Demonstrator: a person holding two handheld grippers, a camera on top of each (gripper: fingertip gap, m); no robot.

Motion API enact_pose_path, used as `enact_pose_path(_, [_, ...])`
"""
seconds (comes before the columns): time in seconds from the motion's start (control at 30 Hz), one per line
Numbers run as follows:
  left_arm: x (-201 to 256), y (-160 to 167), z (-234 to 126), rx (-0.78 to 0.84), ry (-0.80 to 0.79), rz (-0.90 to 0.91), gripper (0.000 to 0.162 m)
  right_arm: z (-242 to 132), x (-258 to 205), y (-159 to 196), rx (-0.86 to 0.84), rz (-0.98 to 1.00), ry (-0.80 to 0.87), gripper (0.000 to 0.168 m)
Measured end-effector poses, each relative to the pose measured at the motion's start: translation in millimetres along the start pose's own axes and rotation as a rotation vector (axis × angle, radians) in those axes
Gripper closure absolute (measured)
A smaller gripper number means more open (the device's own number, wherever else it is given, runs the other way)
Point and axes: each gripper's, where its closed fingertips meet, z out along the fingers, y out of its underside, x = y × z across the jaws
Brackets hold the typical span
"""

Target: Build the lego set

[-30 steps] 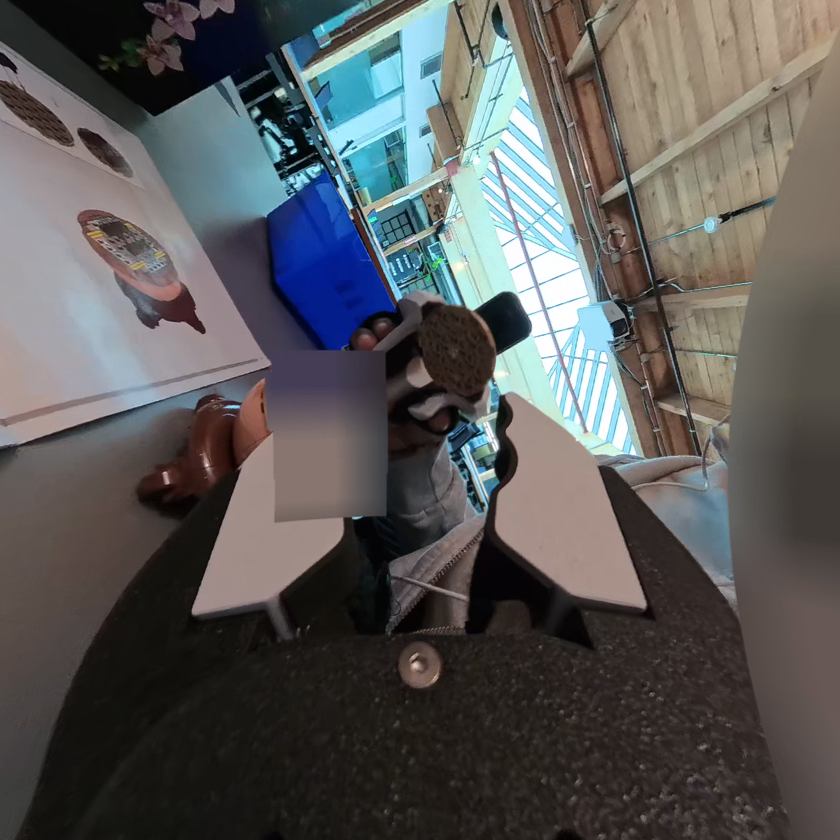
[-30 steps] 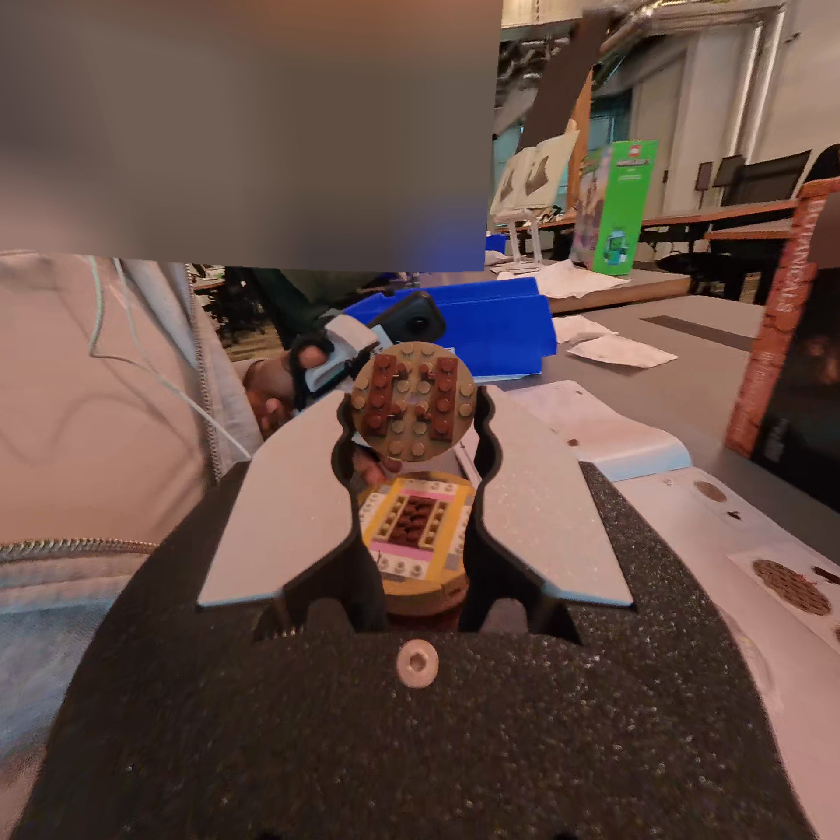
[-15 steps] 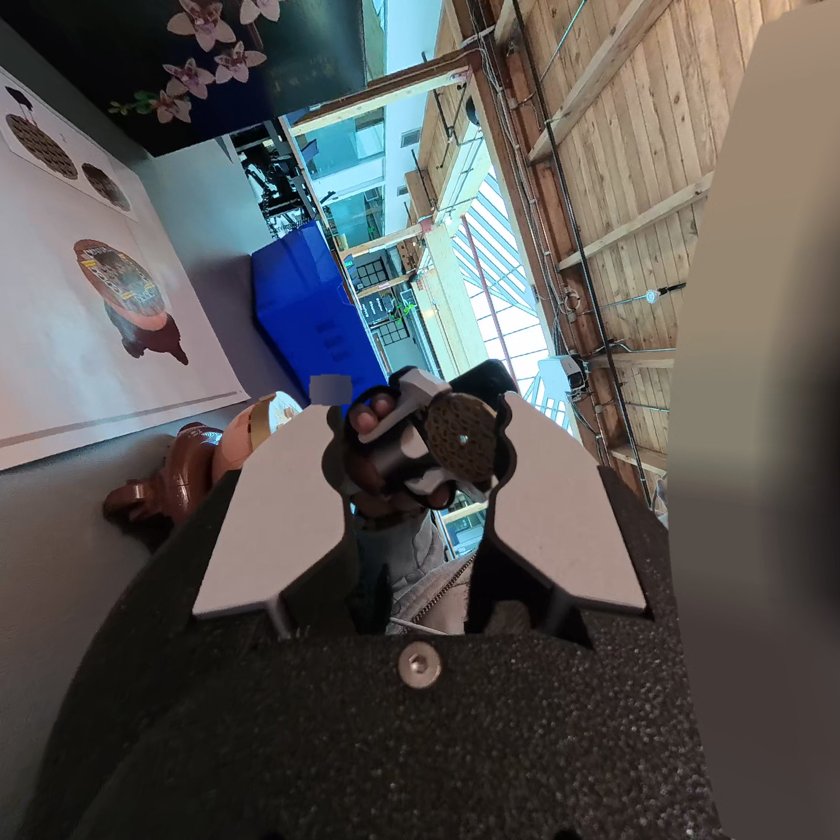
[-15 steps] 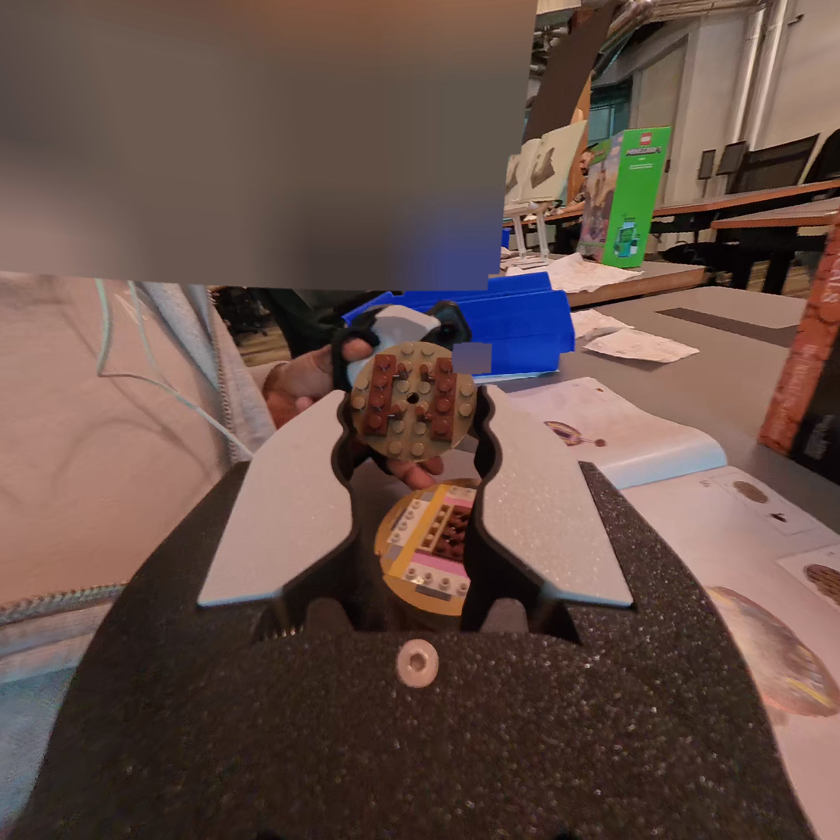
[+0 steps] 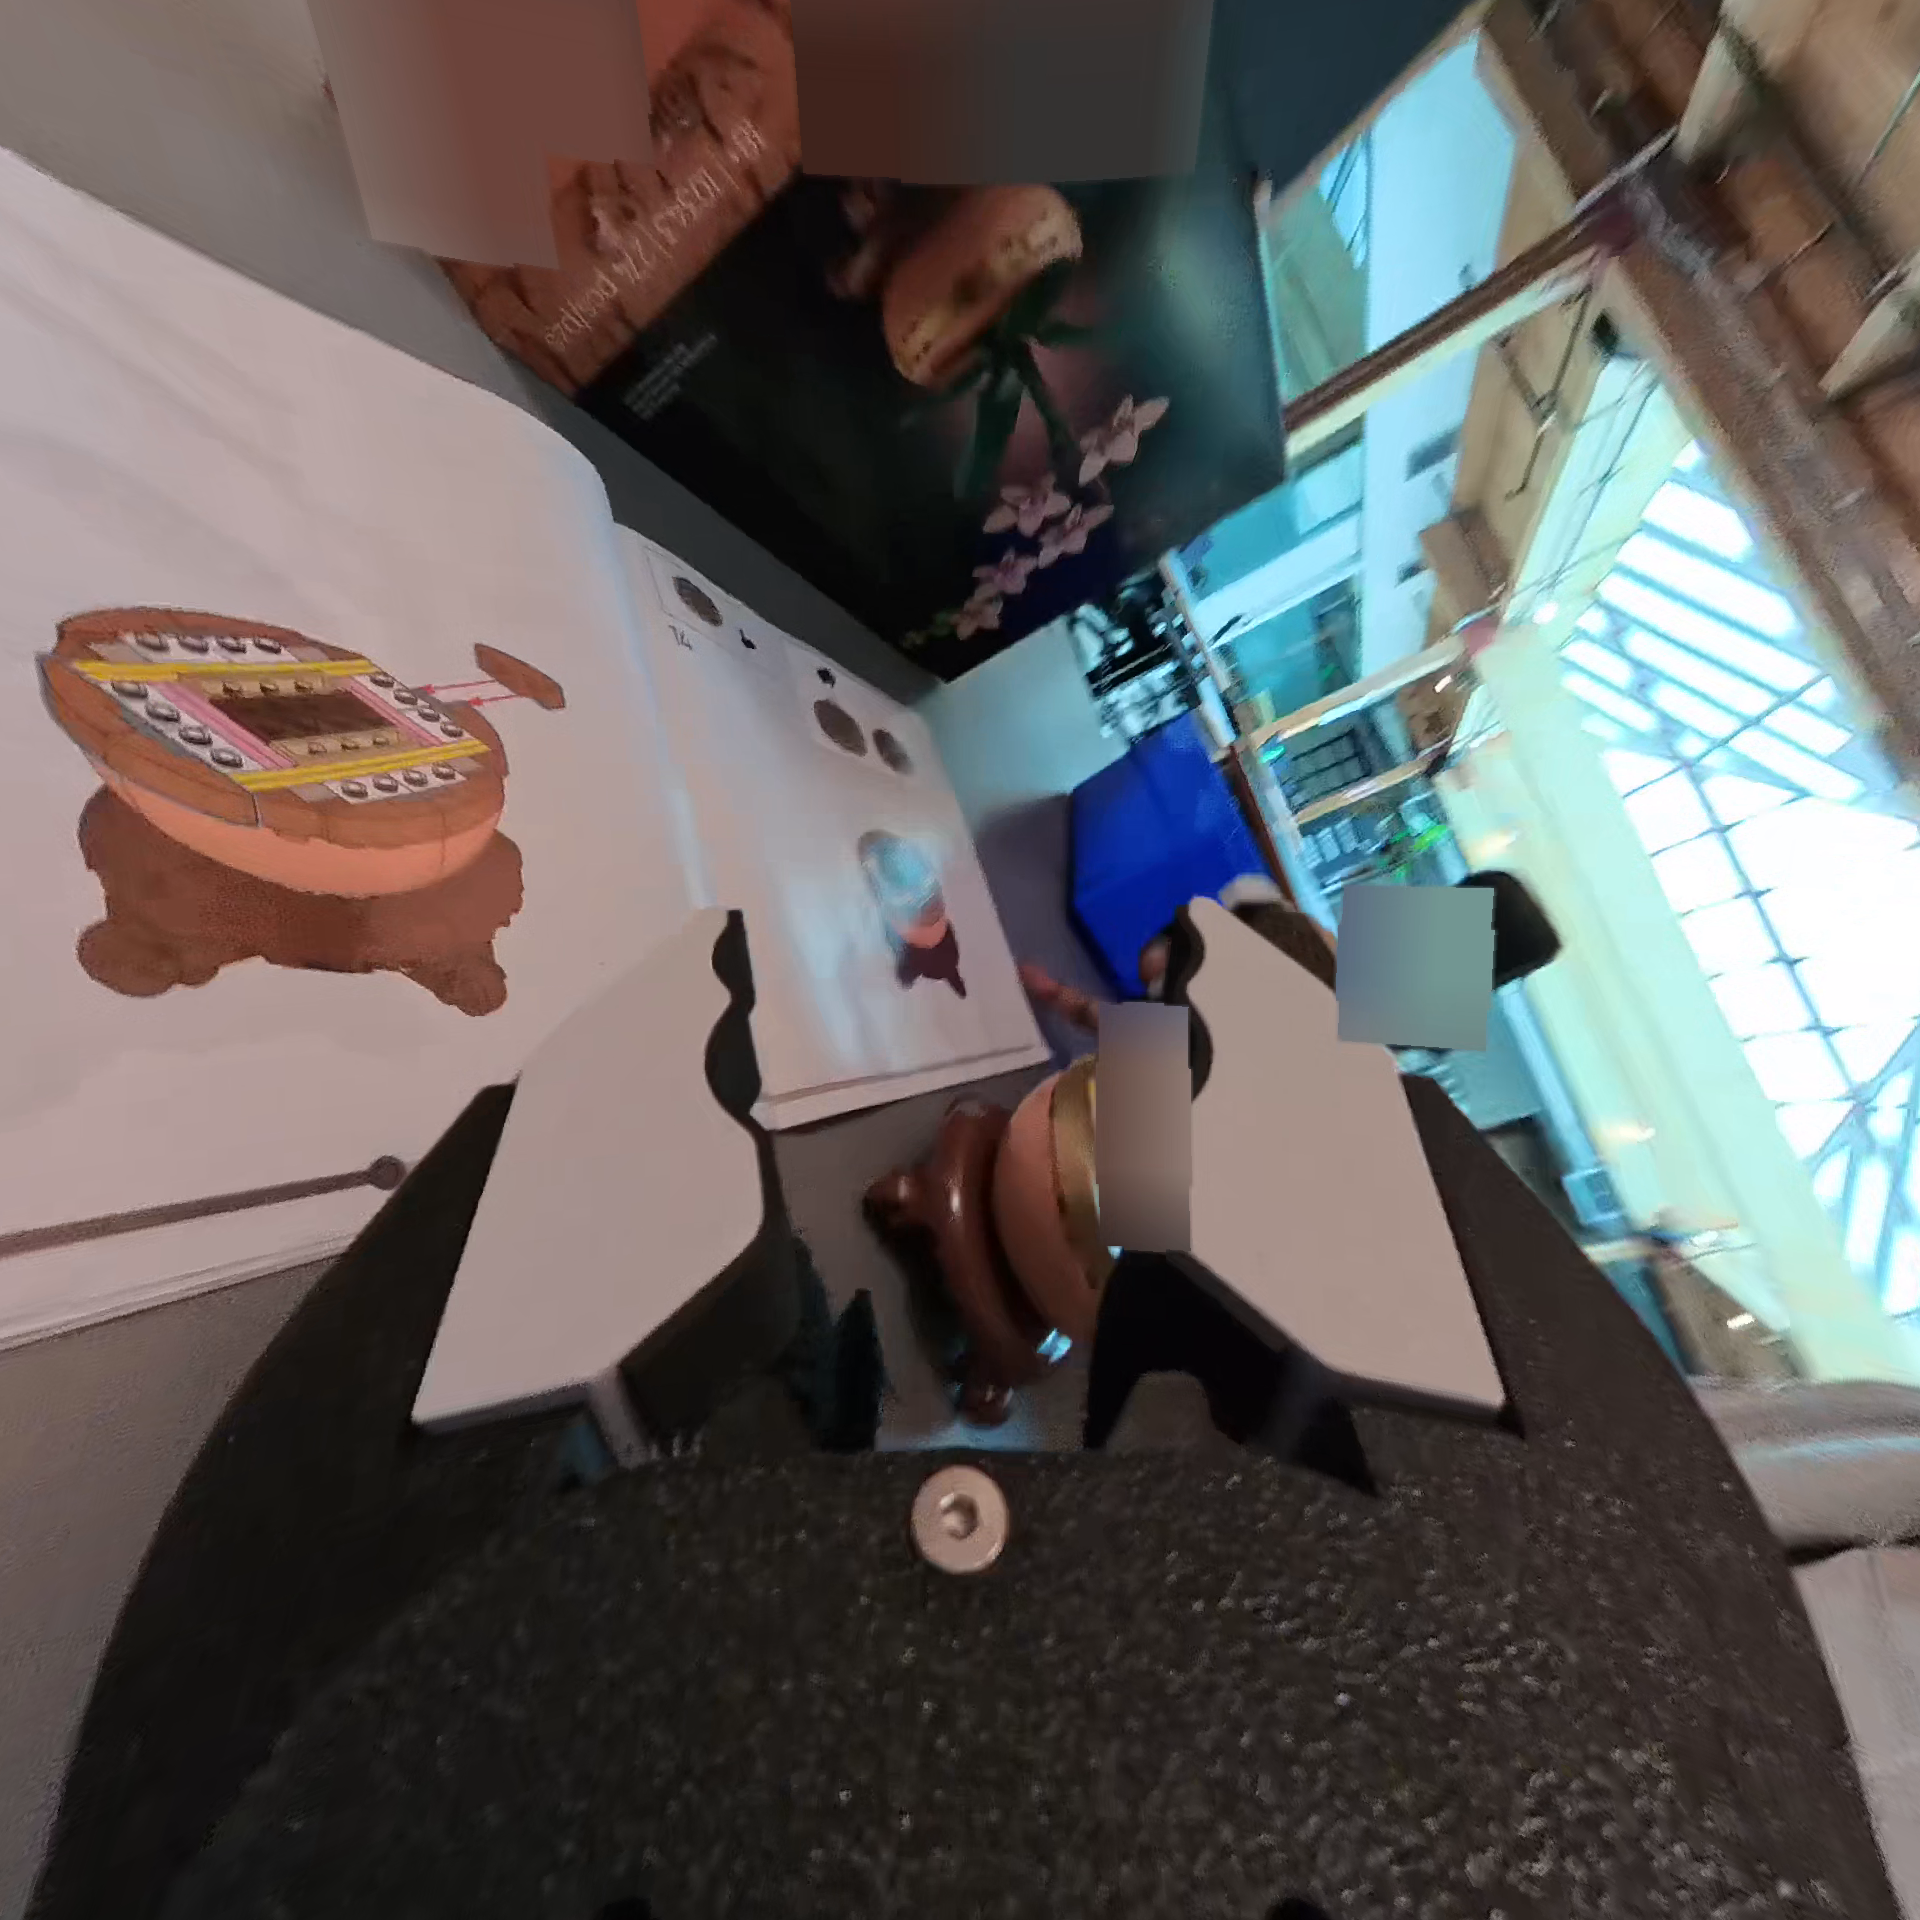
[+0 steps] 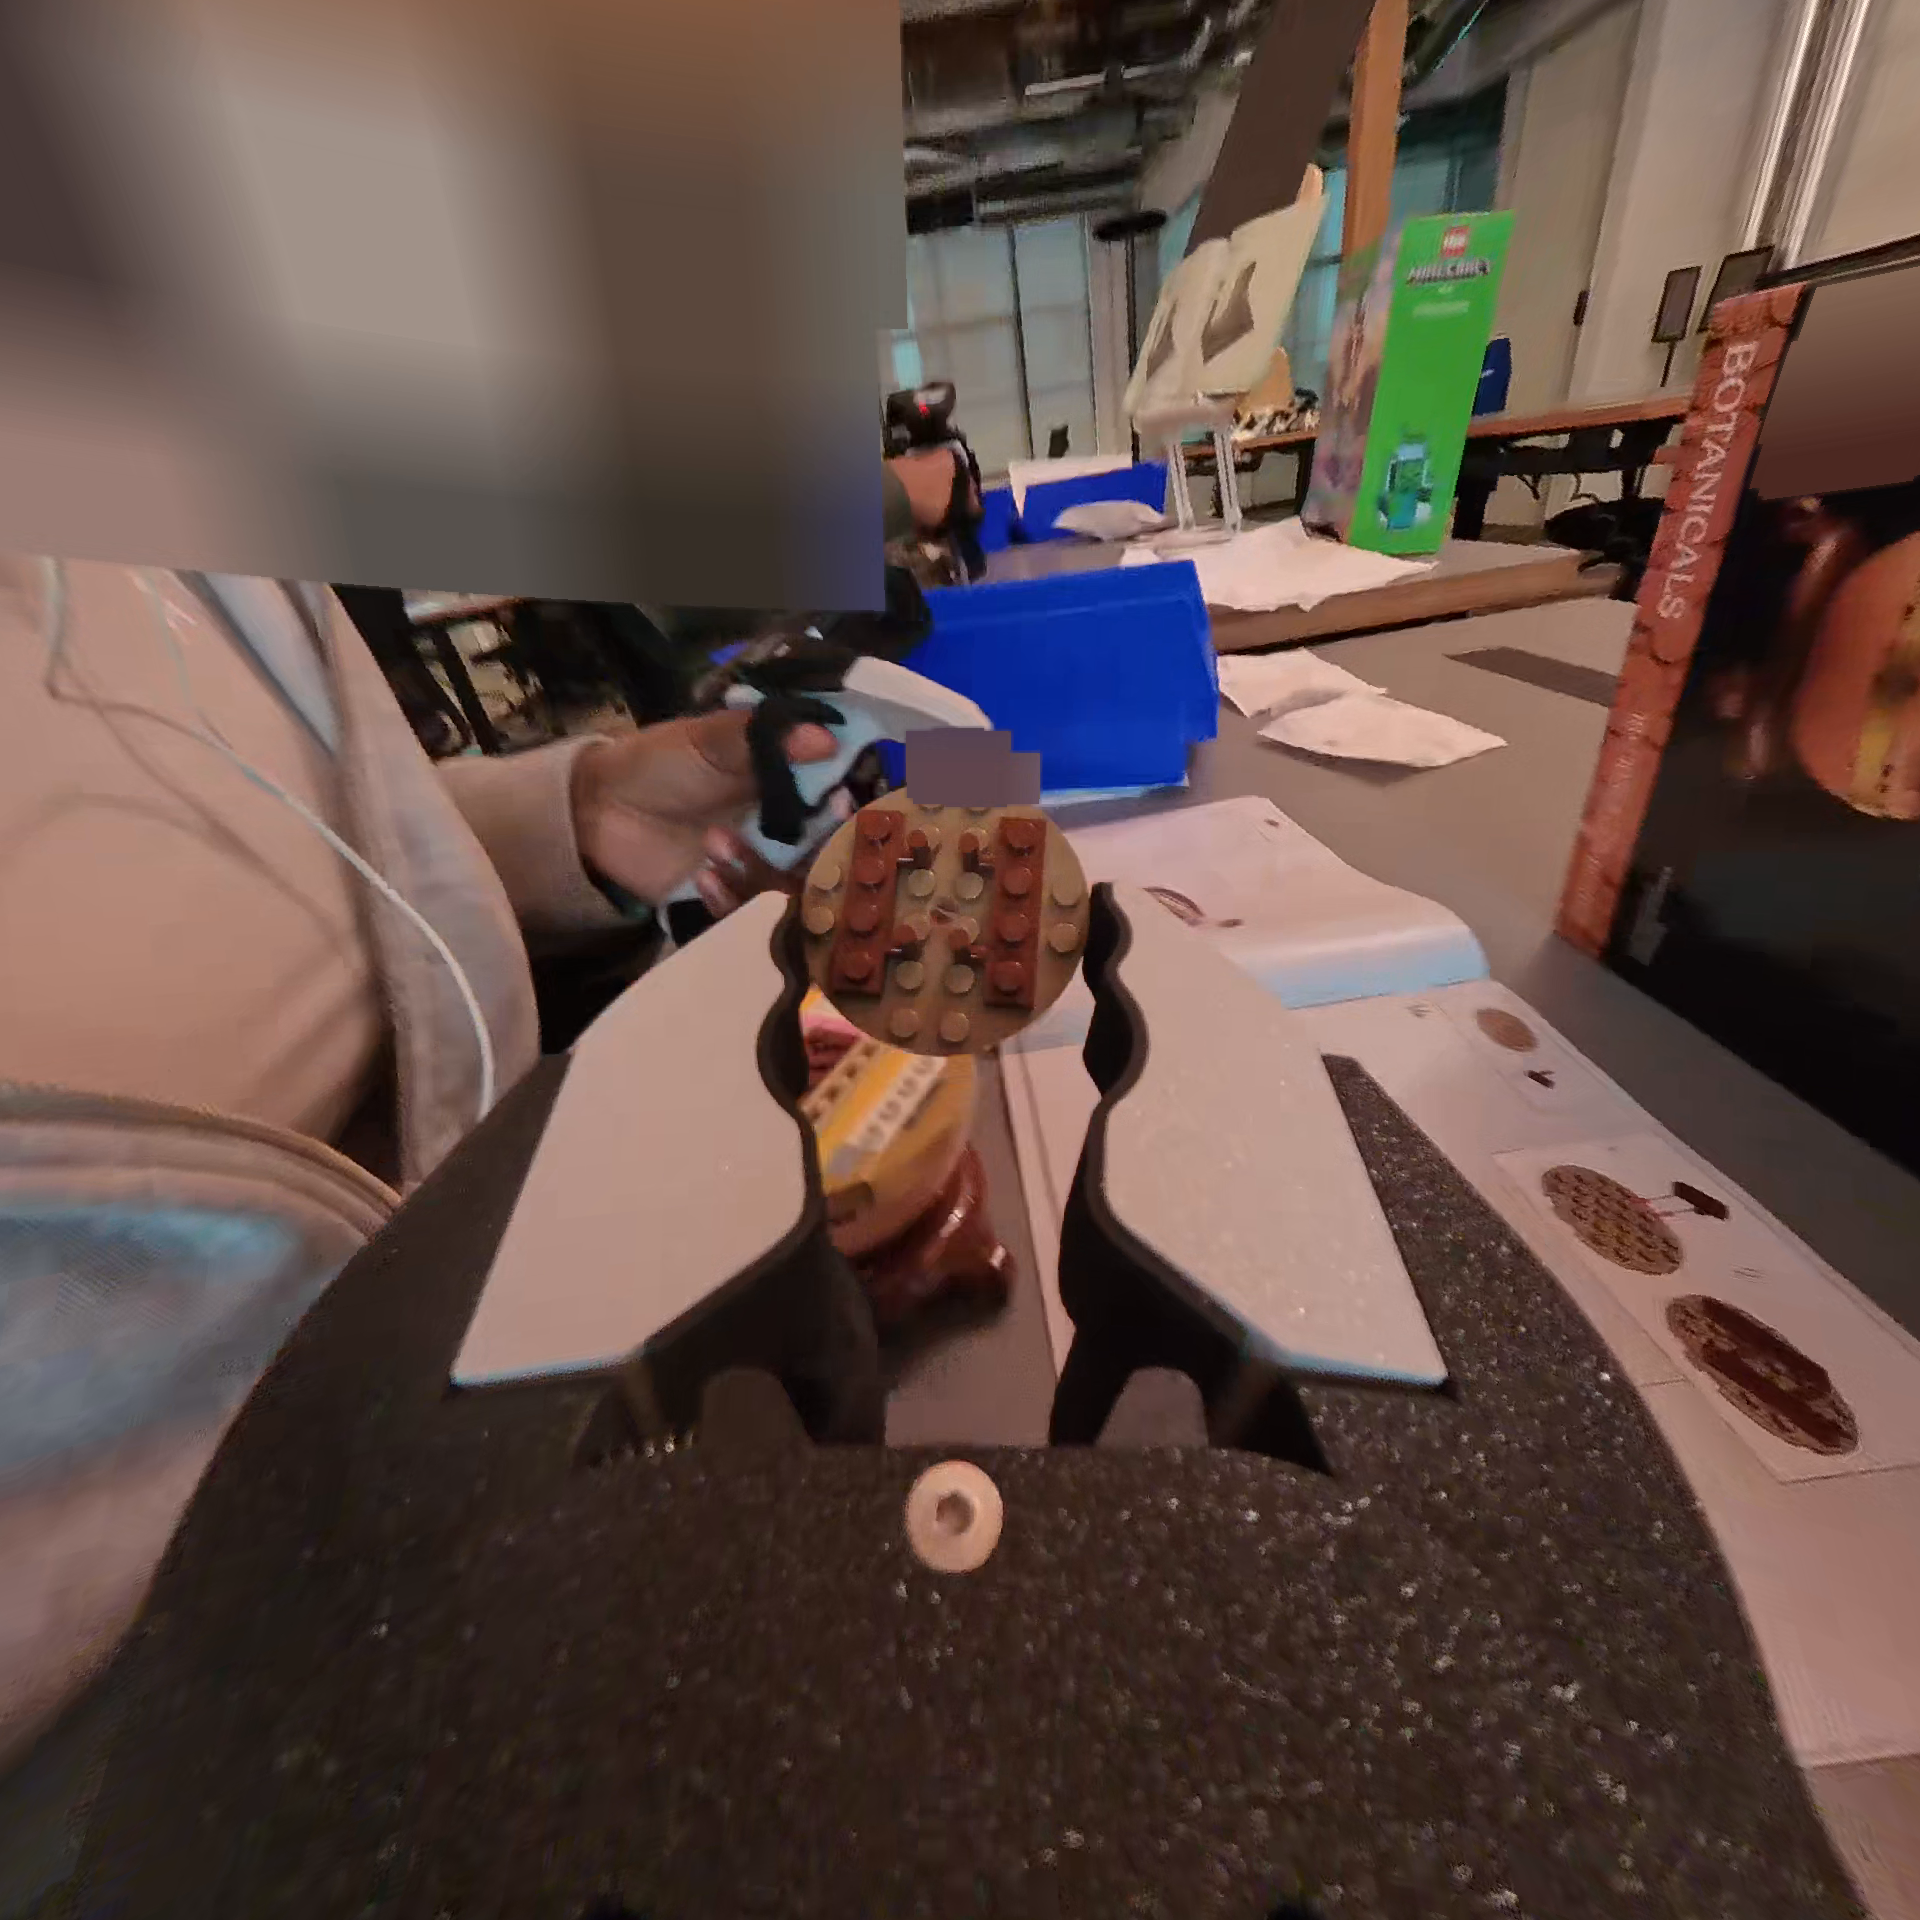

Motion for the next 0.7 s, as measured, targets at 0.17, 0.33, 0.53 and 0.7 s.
enact_pose_path(0.17, [-13.3, -17.2, 10.8, 0.025, -0.018, 0.046, 0.087, 4.7, -13.6, -16.0, 0.161, 0.114, -0.024, 0.118])
enact_pose_path(0.33, [-36.9, -31.1, 17.9, -0.055, -0.127, 0.264, 0.083, 1.5, -20.8, -30.0, 0.314, 0.225, -0.078, 0.118])
enact_pose_path(0.53, [-35.0, -41.3, 19.2, -0.073, -0.095, 0.184, 0.089, -12.6, 18.9, -33.2, 0.195, 0.045, -0.036, 0.118])
enact_pose_path(0.7, [-3.8, -16.8, 29.4, -0.006, 0.051, 0.057, 0.090, 3.4, 77.8, -9.9, -0.053, -0.095, -0.116, 0.117])
